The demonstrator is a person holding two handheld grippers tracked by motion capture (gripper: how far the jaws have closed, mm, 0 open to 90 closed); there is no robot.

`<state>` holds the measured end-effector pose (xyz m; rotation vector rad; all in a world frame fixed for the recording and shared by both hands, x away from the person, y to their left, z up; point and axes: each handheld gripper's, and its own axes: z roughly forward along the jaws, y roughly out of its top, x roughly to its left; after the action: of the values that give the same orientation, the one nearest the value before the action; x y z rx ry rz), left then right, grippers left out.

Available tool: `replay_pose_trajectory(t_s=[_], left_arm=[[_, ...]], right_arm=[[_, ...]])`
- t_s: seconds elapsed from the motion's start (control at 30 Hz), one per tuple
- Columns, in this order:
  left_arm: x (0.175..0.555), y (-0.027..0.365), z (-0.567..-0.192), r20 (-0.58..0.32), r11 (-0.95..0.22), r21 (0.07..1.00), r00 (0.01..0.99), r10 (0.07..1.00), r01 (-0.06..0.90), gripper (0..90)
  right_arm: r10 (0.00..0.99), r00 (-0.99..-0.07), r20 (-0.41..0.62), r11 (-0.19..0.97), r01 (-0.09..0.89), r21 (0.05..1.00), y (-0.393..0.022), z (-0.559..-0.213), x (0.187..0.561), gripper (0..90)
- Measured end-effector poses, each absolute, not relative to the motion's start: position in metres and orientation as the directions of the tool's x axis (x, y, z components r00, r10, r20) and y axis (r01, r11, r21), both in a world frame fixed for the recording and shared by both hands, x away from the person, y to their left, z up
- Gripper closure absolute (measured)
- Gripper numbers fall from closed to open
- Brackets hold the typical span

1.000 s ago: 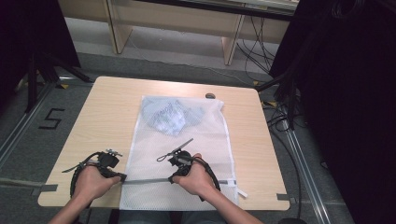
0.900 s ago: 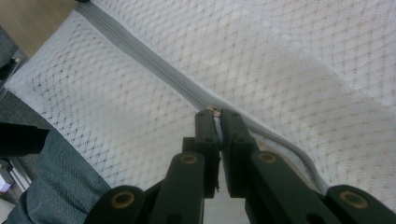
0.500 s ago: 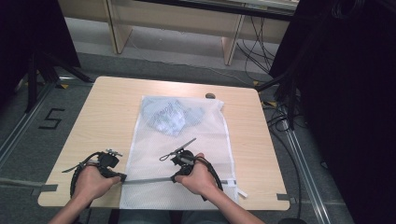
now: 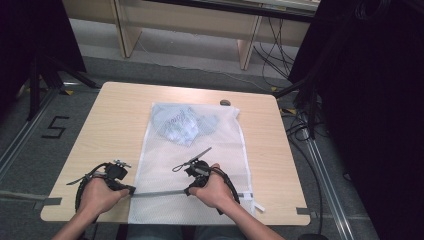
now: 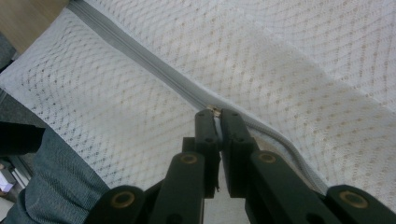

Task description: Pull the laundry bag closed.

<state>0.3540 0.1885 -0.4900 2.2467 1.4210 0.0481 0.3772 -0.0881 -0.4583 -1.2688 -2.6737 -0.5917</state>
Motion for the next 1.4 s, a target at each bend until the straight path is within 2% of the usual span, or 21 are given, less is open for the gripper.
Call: replay_pose_trajectory(t_s=[1.33,1.4], left_arm=[[0.352,0.186,-0.49,-0.233,-0.318,0.404,0.432,0.871,0.858,89.5],[0.353,0.187,-0.49,-0.23,-0.326,0.404,0.44,0.868,0.854,89.5]], right_arm=[[0.739,-0.623,0.255,0.554,0.778,0.295,-0.101,-0.455,0.379,87.1],[0.753,-0.602,0.267,0.536,0.796,0.282,-0.102,-0.454,0.379,87.1]])
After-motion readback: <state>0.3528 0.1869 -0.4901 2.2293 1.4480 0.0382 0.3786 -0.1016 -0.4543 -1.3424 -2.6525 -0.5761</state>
